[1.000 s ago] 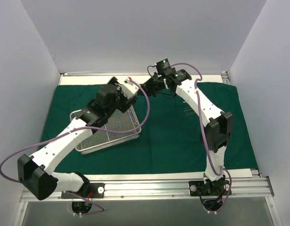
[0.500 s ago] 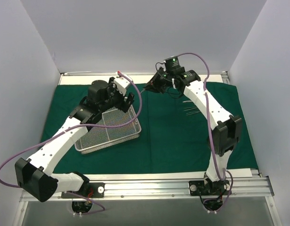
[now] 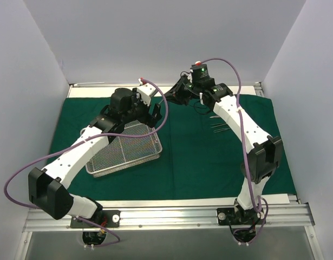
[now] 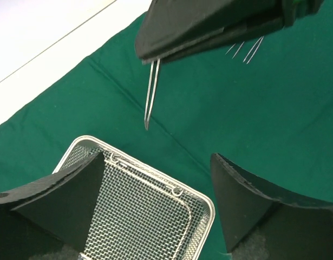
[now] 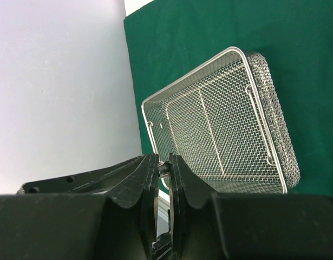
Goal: Open and lay out the surgical kit
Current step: Place the medical item in the surgical kit.
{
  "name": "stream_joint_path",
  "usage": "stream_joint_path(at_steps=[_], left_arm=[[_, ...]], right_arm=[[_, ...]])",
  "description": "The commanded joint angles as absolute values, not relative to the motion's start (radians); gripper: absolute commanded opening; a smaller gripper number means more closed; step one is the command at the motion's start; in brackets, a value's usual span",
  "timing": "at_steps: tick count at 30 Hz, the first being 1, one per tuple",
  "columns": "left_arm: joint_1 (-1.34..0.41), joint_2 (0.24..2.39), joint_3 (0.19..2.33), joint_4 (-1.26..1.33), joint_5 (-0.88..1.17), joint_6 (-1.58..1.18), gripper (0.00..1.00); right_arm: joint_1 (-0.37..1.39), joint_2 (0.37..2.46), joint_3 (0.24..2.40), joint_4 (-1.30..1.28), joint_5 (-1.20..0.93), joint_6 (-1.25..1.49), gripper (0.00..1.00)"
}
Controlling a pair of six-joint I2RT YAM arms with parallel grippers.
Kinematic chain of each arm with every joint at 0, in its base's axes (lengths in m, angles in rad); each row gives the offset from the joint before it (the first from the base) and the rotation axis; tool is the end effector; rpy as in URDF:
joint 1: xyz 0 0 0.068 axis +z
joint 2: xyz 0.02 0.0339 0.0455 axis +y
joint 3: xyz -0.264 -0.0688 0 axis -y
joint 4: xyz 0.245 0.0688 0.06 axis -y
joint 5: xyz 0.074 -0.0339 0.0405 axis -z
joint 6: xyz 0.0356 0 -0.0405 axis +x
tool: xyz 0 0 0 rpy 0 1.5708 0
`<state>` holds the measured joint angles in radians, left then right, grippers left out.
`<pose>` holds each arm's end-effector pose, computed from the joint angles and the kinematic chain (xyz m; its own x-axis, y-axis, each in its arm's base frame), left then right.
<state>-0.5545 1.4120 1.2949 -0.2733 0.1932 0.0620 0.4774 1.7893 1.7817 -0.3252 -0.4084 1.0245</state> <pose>0.2764 -0.1792 0.3637 -0.2815 0.2459 -0.9275 0.6864 0.7270 -0.0156 0.3696 0.2071 0.3945 -0.7959 0.4712 -0.3802 -0.1443 0.4621 0.8750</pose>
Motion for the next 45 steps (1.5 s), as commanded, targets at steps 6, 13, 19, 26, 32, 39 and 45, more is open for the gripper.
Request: stream_joint_path(at_steps=[6,13,19,26,32,39,45], left_arm=[[-0.545,1.364,1.313,-0.215,0.153,0.052,0.92],[-0.534,1.422,1.381,-0.232,0.201,0.077,0.91],[-0.518,1.447,1.385,-0.238,0.271,0.072,0.87],[-0.515,1.503,1.420,-0.299,0.339,0.087,0.34],[-0.529,1.491,1.422,-0.299,0.160,0.159,0.02],[-0.586,1.489,1.427,-0.298,-0.029,0.288,0.02],[-0.641,1.500,1.436,-0.301,-0.150,0.324,0.02]], right_arm=[[0.466,1.721,1.758,-0.324,-0.436,0.991,0.00],[0.472,1.726,1.753,-0.276,-0.489,0.992,0.00],[0.472,1.726,1.753,-0.227,-0.545,0.989,0.00],[0.471,1.733,1.764,-0.219,-0.558,0.989,0.00],[0.469,1.801,1.937,-0.444,-0.473,0.966,0.44],[0.482,1.954,2.204,-0.715,-0.371,1.041,0.49],[0.518,2.017,2.299,-0.856,-0.311,1.074,0.48]])
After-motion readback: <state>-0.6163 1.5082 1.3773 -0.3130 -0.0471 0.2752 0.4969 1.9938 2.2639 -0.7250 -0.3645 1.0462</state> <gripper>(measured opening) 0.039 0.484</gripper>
